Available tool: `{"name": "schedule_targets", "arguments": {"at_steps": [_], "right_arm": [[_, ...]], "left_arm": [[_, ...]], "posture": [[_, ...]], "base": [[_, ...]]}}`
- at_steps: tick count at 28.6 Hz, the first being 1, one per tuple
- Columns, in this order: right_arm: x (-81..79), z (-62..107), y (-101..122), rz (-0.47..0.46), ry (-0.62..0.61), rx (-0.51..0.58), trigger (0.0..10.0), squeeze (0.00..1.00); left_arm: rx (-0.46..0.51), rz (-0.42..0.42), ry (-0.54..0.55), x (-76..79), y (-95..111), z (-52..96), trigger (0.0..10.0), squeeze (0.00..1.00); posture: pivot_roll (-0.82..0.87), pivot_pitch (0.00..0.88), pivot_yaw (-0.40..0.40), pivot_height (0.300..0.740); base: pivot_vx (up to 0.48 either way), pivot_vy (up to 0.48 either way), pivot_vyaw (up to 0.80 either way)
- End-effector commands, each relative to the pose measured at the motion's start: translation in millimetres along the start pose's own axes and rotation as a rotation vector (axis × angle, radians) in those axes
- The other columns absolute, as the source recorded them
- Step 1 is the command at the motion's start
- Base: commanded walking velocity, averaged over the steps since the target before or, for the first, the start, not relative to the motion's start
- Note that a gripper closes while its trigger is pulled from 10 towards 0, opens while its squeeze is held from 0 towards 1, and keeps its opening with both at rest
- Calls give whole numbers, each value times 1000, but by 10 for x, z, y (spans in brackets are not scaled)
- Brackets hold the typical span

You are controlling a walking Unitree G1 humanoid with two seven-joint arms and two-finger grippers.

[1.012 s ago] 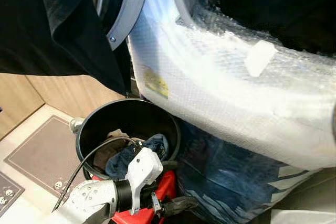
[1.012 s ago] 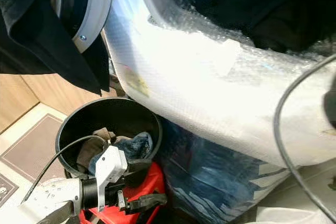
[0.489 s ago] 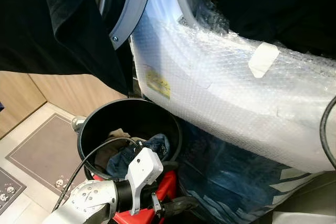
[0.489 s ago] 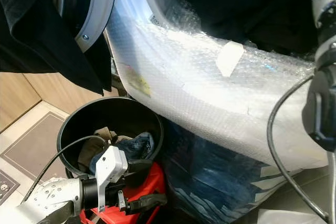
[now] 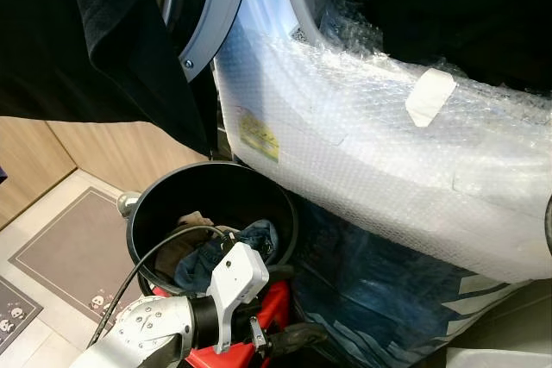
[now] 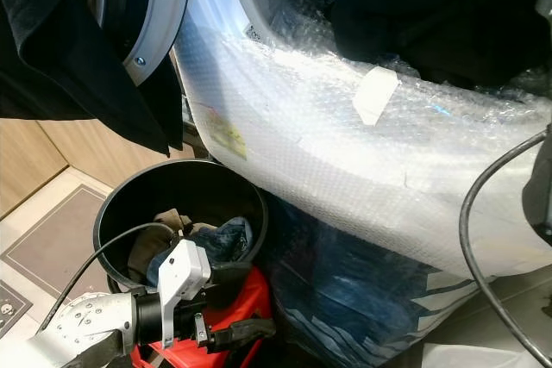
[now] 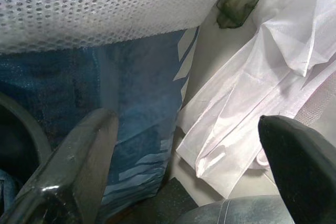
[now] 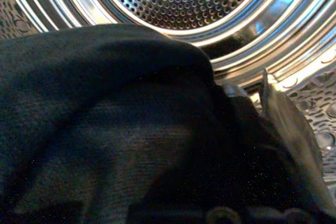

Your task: Clothes washing

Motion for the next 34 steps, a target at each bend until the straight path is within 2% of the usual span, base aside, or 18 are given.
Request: {"name": "schedule_targets", "arguments": {"at_steps": [1,8,19,23,26,27,28,34], "right_arm": [[90,44,131,-21,-24,26,10000,1000],[82,107,295,-40,-18,50,10000,1000],[62,171,400,-43,-15,49,10000,1000],[41,164,369,-51,-39,57,10000,1000],[-67,160,300,-67,-50,81,10000,1000],[-172,172,229,-79,-32,82,10000,1000],[-209,182,209,-70,-27,93,10000,1000],[-332,215,63,-63,14,85,10000,1000]], "left_arm": [[12,-3,-25,24,40,-13,10000,0],[15,-8,-25,-10,57,-25,10000,0],[16,-17,-31,-60,78,-33,10000,0],[16,-17,-35,-65,78,-35,10000,0],[20,-18,-39,-70,83,-46,10000,0],[23,-19,-39,-72,86,-57,10000,0],[24,-18,-39,-73,87,-63,10000,0],[29,-16,-46,-70,92,-84,10000,0]], "posture": [[-65,140,-53,740],[-71,145,-44,740],[-84,146,-20,740],[-93,144,-14,740],[-105,144,-8,740],[-107,142,-3,740],[-107,142,-3,740],[-111,140,0,740]], "base": [[0,0,0],[0,0,0],[0,0,0],[0,0,0],[0,0,0],[0,0,0],[0,0,0],[0,0,0]]}}
Point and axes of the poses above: a point about 5 cm out from each wrist's last joint towards the gripper, its own z axis pointing back from the gripper into the wrist, its own y axis along the axis of the wrist's last joint, x = y × z, the point moved 1 cm from there along -z, pointing out of the wrist towards the gripper, and after that the axes turned 9 degrees about -z, right-handed, at the moved point
